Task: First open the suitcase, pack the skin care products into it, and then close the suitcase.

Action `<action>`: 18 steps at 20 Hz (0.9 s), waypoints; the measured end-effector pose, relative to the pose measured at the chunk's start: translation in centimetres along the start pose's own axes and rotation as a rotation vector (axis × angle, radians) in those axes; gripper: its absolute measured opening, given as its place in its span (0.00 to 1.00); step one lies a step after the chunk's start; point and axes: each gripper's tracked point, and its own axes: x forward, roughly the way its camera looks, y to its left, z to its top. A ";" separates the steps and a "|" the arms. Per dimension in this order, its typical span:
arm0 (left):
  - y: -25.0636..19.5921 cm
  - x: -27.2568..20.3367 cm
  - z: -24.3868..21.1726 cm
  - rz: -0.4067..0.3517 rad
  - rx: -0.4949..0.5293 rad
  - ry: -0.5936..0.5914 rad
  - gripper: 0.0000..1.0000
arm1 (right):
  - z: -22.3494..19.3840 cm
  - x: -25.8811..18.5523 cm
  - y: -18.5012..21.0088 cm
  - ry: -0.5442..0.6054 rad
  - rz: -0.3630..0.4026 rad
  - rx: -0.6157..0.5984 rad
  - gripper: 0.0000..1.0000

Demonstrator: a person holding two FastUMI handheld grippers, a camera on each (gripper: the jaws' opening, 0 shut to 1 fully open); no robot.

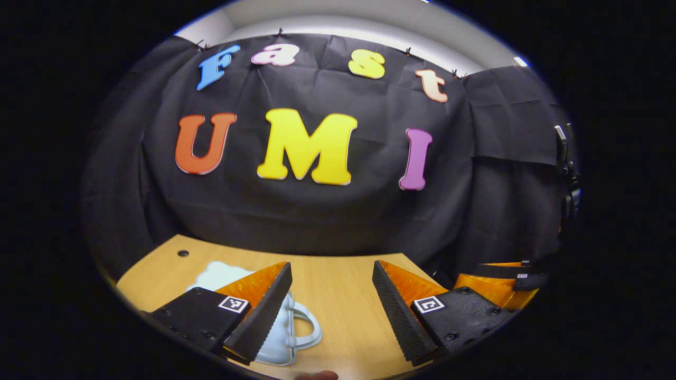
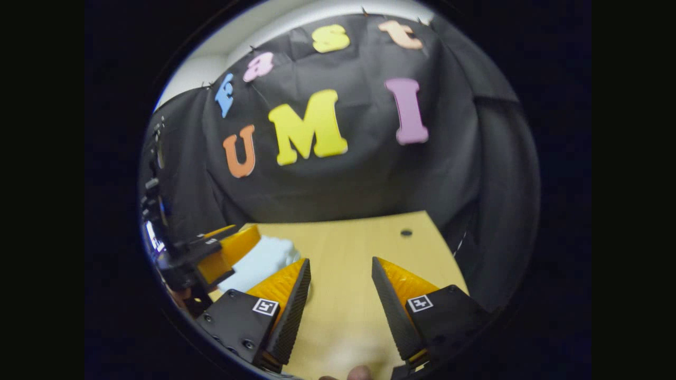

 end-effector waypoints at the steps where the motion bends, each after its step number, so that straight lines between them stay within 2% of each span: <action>1: 0.6 -0.6 2.3 0.022 0.016 -0.054 0.97 | 1.6 0.0 0.8 -0.057 -0.011 -0.018 0.71; 3: 1.9 -1.8 5.4 0.071 0.037 -0.129 0.97 | 4.5 -0.3 2.1 -0.158 -0.031 -0.033 0.70; 5: 2.5 -2.7 6.2 0.103 0.049 -0.150 0.97 | 6.1 -1.0 3.2 -0.240 -0.052 -0.066 0.71; 6: 2.7 -3.0 6.1 0.115 0.056 -0.152 0.97 | 6.5 -1.3 4.1 -0.268 -0.052 -0.093 0.66; 7: 2.7 -3.2 5.8 0.117 0.054 -0.148 0.97 | 6.6 -1.6 4.6 -0.284 -0.057 -0.115 0.72; 8: 2.6 -3.3 5.3 0.112 0.040 -0.136 0.97 | 6.8 -2.2 5.0 -0.300 -0.059 -0.132 0.72; 9: 2.5 -3.7 4.9 0.108 0.029 -0.129 1.00 | 6.9 -2.6 5.3 -0.308 -0.060 -0.136 0.72; 10: 2.9 -3.9 4.5 0.115 0.024 -0.124 0.98 | 7.1 -3.0 5.6 -0.320 -0.059 -0.131 0.75; 18: 4.4 -3.9 4.2 0.134 0.005 -0.104 0.98 | 7.4 -2.9 5.1 -0.320 -0.082 -0.102 0.75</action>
